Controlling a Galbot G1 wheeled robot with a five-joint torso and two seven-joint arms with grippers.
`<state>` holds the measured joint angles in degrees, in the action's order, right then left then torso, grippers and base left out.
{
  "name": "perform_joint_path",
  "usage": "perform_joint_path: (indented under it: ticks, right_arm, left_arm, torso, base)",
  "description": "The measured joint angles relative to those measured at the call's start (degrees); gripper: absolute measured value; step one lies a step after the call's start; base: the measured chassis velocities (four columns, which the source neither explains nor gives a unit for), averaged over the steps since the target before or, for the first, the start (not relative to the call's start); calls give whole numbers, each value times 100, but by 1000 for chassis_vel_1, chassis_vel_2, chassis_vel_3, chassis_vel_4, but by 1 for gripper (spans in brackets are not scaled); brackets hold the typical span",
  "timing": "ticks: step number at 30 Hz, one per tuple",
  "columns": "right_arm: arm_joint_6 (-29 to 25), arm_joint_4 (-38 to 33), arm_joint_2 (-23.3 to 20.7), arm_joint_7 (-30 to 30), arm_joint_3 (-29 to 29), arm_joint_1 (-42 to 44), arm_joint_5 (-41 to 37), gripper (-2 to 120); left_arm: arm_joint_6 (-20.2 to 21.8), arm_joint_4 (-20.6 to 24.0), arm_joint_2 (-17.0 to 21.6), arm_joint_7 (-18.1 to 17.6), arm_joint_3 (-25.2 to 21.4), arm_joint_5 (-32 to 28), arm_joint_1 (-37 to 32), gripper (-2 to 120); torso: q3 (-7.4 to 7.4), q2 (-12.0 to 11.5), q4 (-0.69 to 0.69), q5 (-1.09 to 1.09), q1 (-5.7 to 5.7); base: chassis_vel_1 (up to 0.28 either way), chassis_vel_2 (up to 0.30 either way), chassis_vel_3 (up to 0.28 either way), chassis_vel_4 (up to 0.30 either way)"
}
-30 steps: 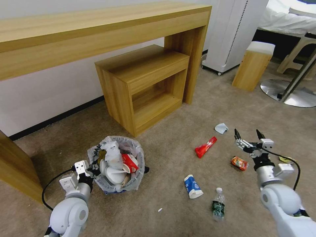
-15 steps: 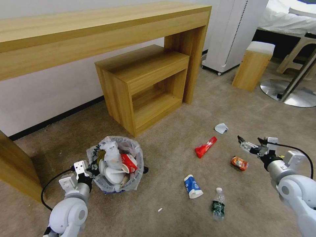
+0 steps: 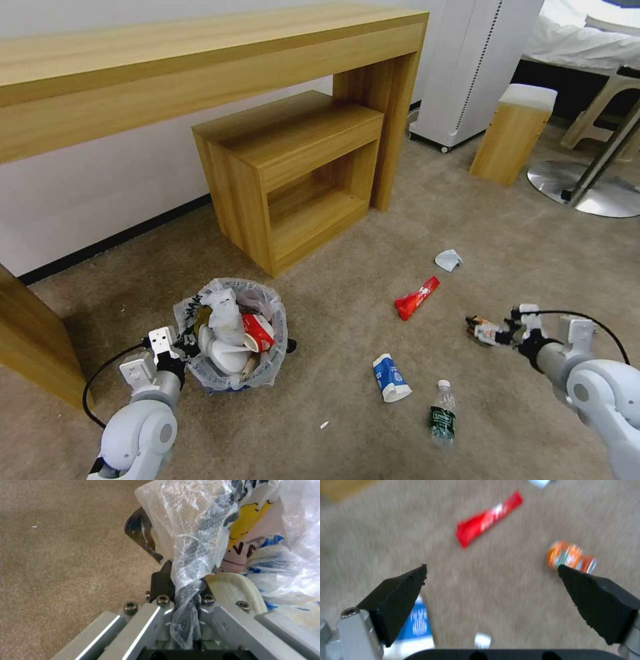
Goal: Pick up the trash bin and place the garbage on the floor into it.
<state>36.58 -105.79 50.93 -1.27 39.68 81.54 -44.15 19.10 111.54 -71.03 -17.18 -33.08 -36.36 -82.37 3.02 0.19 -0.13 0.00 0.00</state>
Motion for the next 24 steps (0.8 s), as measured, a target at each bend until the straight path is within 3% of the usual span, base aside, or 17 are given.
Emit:
perform_joint_path:
  ticks: [9, 24]
  right_arm:
    - [204, 68, 62, -89, -184, 435, 317, 100]
    - [40, 243, 175, -192, -324, 792, 775, 100]
  left_arm:
    - [-34, -83, -33, 29, 6, 85, 28, 0]
    - [-58, -155, -131, 44, 10, 188, 78, 0]
  torso:
    - [0, 0, 0, 0, 0]
    - [0, 0, 0, 0, 0]
  base:
    - [0, 0, 0, 0]
    - [0, 0, 0, 0]
